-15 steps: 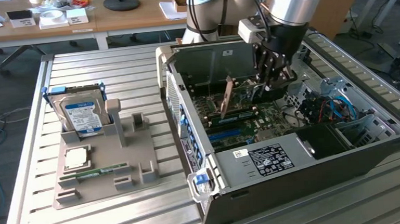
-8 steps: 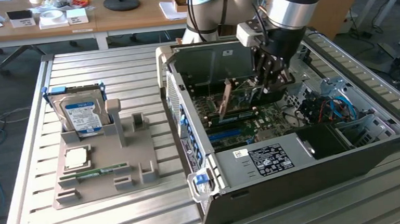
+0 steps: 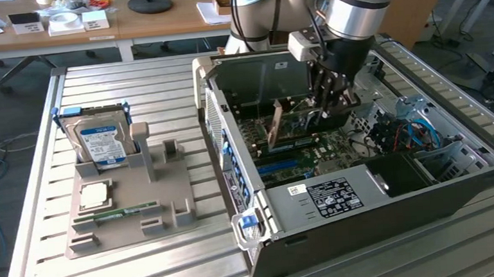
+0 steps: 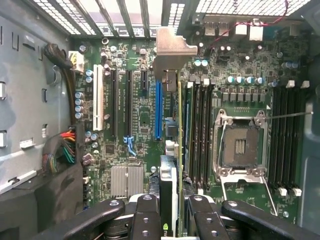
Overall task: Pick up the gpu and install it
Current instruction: 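Insert the gpu into the slot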
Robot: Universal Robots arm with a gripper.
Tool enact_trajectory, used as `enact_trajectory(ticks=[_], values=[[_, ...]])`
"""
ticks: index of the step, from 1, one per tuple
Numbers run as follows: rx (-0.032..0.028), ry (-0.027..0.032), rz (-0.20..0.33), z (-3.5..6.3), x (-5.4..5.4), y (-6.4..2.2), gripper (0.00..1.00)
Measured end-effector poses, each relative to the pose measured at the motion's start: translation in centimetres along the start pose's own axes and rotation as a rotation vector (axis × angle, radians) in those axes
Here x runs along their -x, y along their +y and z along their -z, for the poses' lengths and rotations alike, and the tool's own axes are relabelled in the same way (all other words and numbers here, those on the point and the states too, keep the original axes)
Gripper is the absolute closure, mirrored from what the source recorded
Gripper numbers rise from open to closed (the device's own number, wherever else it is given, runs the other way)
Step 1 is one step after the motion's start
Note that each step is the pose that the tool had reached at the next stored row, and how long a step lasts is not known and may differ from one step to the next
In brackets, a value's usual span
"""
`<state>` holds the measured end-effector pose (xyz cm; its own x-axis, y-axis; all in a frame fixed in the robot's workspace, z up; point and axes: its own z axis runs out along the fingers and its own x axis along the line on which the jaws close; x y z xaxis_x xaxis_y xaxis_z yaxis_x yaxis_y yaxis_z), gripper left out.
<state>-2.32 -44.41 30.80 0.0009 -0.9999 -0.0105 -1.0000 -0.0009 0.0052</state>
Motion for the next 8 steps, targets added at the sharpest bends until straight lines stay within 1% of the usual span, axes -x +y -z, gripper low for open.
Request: enact_trajectory(ticks=[4, 8], values=[[0.0, 0.0001, 0.0, -0.25, 0.0, 0.4, 0.73], [-0.0001, -0.0002, 0.0, -0.33, 0.0, 0.42, 0.73]])
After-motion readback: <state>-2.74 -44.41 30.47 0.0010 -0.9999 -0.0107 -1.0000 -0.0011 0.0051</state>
